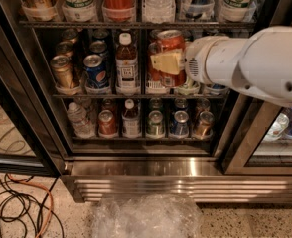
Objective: Pick coke can from middle shelf of fridge
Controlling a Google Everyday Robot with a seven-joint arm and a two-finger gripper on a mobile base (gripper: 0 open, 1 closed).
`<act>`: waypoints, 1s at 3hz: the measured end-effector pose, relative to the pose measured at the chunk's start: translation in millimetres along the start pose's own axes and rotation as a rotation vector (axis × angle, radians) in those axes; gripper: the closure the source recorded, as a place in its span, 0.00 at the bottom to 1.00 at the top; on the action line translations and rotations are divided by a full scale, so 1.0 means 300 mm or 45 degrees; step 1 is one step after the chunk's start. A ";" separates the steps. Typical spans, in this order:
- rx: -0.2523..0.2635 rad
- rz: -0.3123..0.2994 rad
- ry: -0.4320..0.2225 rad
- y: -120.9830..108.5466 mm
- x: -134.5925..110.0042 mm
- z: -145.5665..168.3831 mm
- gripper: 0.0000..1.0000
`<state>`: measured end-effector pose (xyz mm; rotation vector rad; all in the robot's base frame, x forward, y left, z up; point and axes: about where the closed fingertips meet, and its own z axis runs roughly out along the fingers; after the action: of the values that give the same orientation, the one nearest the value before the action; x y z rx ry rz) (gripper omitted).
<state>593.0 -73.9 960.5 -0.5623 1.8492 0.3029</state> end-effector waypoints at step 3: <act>0.070 0.125 -0.078 -0.068 0.079 -0.383 1.00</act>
Offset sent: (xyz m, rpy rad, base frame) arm -0.1131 -0.1111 0.0188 0.1177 -0.0330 -0.1504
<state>503.9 -150.5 979.1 -0.4209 1.8233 0.3300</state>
